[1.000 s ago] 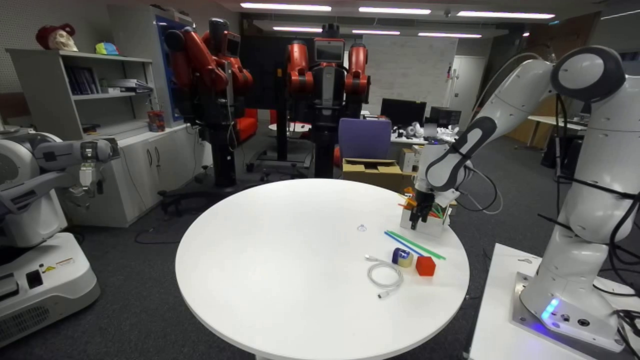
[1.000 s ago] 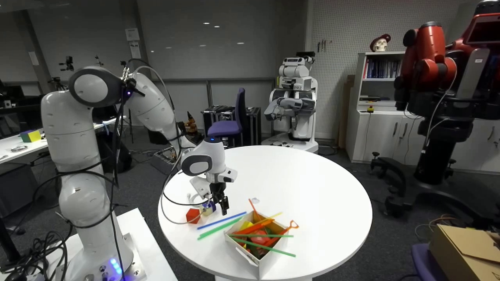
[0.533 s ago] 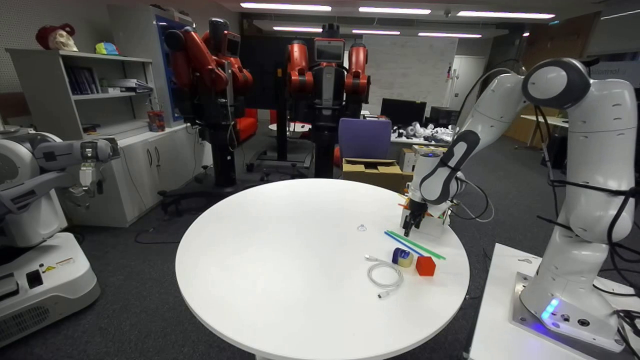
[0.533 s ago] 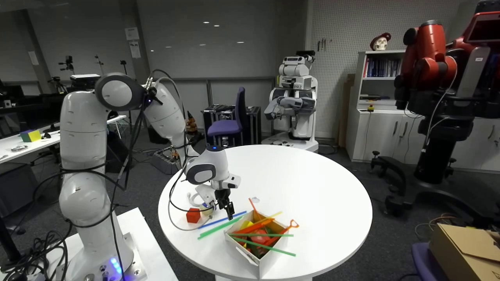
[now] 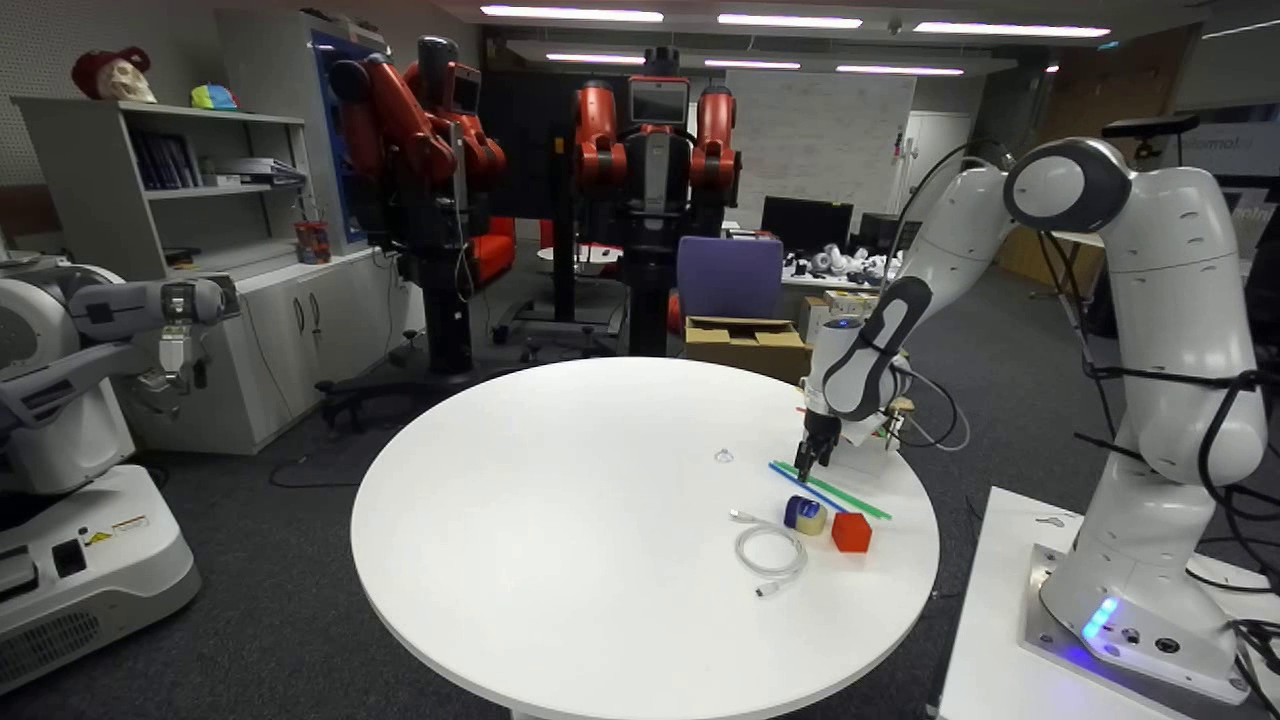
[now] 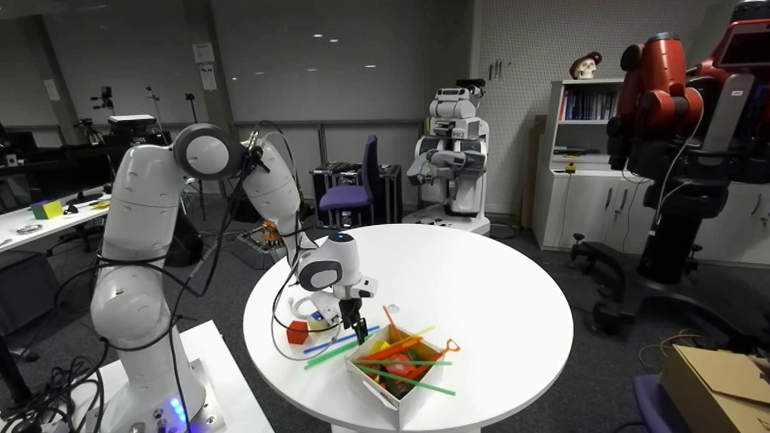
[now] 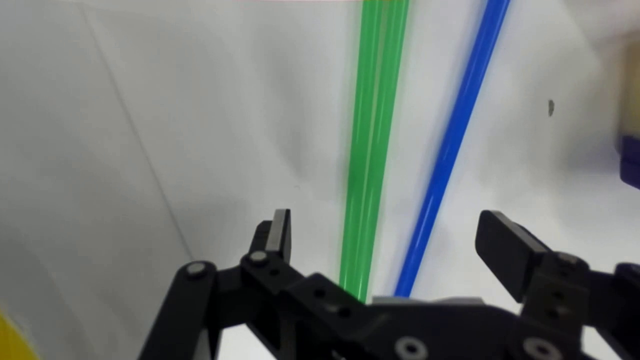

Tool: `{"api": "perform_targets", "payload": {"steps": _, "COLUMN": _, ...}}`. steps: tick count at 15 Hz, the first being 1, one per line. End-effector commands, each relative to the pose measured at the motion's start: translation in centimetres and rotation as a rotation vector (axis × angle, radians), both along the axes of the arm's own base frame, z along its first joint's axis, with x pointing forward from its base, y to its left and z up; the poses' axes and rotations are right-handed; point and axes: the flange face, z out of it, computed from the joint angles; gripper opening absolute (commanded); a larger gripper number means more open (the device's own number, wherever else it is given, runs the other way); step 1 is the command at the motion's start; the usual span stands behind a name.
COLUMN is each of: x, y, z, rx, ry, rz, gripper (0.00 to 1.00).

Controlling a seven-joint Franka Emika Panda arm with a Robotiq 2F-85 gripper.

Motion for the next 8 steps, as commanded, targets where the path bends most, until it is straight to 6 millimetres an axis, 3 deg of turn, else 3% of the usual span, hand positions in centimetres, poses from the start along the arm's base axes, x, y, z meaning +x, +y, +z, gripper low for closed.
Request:
{"api": "perform_targets", "payload": {"steps": 1, "x": 0.8, "y": -0.5, "z": -0.8, "rx": 0.017, "ry": 0.014, "rz": -0.014, "gripper": 1.00}}
{"api": "perform_targets", "payload": {"steps": 5, "x": 1.0, "y": -0.6, "z": -1.5, "rx": 0.028, "ry": 0.028, "rz": -0.021, "gripper": 0.99}}
{"api": "perform_targets", "payload": {"steps": 8, "x": 1.1, "y": -0.7, "z": -1.8, "rx": 0.030, "ry": 0.030, "rz": -0.020, "gripper": 0.76}}
